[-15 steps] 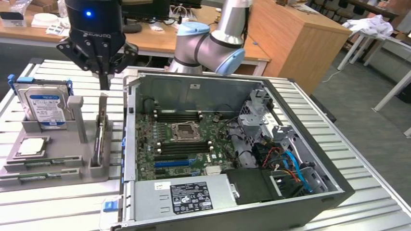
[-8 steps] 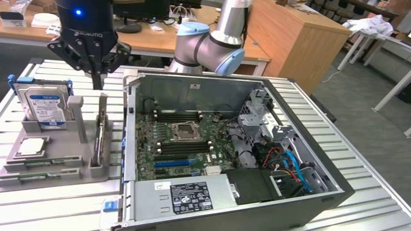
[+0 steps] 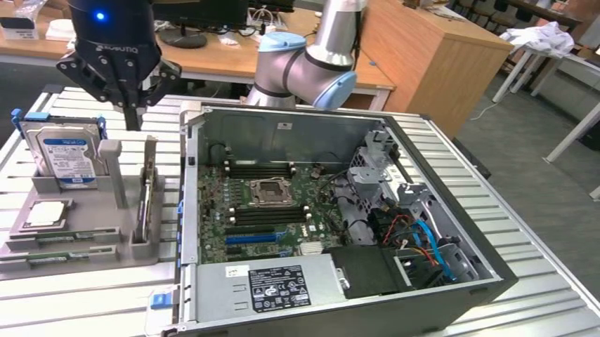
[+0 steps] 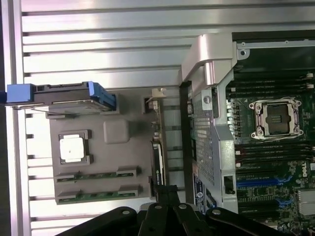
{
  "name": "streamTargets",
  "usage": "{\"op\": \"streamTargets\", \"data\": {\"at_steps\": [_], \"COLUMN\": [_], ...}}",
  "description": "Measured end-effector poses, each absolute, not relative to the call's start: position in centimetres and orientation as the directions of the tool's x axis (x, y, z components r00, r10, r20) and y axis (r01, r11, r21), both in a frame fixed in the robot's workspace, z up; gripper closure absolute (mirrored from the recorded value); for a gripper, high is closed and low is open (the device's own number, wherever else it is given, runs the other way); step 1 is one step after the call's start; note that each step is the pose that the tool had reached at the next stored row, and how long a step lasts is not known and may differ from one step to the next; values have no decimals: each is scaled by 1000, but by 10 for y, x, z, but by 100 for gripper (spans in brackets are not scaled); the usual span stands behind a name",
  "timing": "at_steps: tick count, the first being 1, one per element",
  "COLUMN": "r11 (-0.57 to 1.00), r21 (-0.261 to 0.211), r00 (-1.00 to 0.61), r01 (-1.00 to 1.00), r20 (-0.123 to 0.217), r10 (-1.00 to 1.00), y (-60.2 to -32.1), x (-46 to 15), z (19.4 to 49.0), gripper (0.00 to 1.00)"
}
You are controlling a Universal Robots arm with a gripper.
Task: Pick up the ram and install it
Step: 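Reach for the ram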
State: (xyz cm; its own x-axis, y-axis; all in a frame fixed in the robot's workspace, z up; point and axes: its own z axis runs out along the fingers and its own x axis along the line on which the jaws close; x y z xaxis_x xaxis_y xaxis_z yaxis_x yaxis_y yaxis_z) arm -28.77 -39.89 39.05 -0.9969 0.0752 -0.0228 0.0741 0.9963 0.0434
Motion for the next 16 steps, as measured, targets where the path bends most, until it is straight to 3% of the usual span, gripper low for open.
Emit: {"op": "streamTargets", "data": {"at_steps": [16], "r11": [996], "r21": [43], "r00": [-997], "r01": [74], "r20": [-23], "r10": [75], "y": [-399], "x": [-306], "z": [390], "gripper": [89]}}
